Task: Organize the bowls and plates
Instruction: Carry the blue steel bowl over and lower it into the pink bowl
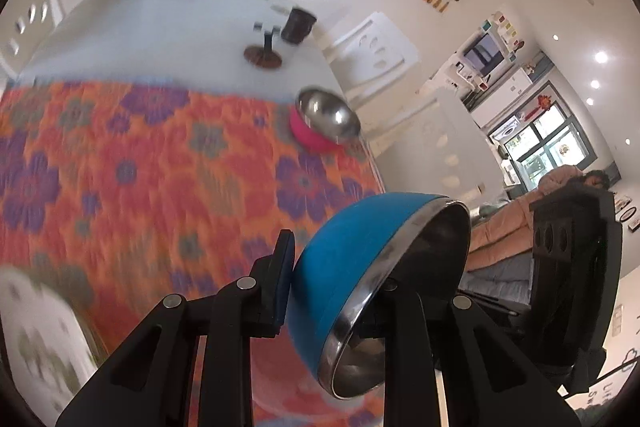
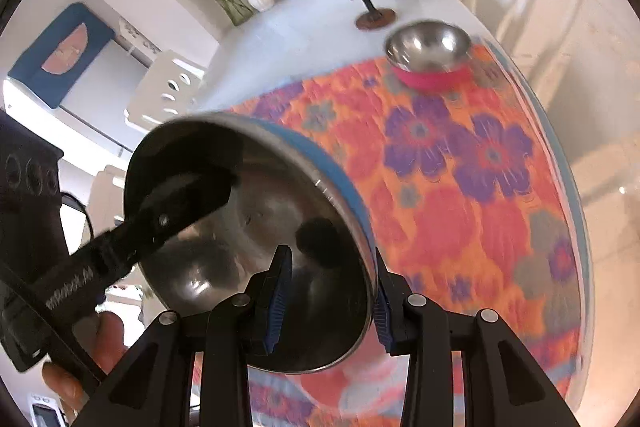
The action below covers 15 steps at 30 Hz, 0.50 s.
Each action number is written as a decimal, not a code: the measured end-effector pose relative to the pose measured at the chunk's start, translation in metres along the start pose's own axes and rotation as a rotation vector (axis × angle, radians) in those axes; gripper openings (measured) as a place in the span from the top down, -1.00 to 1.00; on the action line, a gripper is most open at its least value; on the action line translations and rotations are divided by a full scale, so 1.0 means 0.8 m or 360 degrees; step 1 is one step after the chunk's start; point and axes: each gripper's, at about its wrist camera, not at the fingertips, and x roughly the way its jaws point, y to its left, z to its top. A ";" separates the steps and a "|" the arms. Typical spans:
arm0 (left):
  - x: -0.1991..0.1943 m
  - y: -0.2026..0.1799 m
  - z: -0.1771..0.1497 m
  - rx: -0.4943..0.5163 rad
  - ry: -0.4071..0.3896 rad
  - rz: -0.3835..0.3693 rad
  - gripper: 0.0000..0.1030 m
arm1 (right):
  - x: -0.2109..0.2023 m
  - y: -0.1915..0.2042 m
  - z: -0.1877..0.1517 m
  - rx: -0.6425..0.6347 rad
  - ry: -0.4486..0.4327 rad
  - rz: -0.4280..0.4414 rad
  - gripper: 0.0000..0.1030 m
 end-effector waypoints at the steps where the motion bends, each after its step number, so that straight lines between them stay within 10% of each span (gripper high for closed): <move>1: 0.000 -0.001 -0.012 -0.0019 0.0015 -0.0001 0.62 | -0.002 -0.003 -0.013 0.0006 0.0016 -0.0021 0.29; 15: 0.018 0.010 -0.114 -0.0162 0.0189 -0.0008 0.62 | 0.004 -0.013 -0.091 0.0048 0.0138 -0.0161 0.29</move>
